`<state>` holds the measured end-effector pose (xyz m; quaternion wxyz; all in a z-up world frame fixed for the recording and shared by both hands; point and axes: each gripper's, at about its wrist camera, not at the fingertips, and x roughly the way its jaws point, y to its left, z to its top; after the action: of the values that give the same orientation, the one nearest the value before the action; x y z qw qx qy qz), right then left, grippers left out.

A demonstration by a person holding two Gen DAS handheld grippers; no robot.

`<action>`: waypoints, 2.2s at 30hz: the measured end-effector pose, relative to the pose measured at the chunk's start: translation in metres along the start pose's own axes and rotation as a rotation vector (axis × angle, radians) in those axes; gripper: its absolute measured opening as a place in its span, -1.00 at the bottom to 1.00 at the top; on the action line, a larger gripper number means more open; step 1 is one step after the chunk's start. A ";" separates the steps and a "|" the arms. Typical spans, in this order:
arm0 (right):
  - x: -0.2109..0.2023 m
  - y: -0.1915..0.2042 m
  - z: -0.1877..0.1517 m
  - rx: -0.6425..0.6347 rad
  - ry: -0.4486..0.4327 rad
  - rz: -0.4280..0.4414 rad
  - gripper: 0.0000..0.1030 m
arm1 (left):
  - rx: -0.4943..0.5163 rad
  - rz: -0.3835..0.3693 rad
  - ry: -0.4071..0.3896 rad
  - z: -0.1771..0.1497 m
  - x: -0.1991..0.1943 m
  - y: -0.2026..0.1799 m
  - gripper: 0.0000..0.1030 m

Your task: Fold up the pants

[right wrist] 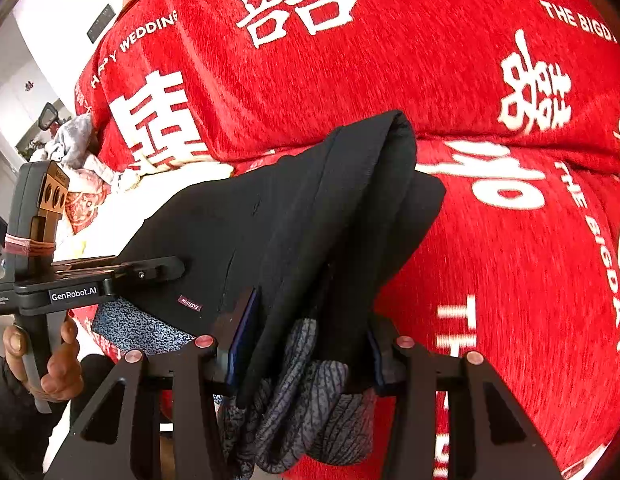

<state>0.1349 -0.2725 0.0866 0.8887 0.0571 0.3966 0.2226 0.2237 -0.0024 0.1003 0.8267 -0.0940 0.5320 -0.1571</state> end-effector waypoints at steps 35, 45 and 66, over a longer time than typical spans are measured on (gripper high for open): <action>0.018 -0.011 0.014 -0.042 -0.046 -0.004 0.57 | -0.054 -0.038 -0.045 0.000 0.000 0.028 0.44; 0.062 -0.014 -0.010 -0.086 0.123 0.002 0.57 | 0.032 0.024 0.071 -0.030 0.051 0.011 0.44; 0.160 -0.034 0.089 -0.087 0.227 -0.127 0.65 | 0.005 0.186 0.104 0.048 0.123 0.036 0.60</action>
<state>0.3059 -0.2251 0.0290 0.8521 -0.0325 0.4875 0.1878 0.3202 -0.0135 0.0040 0.8092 -0.0338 0.5803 -0.0855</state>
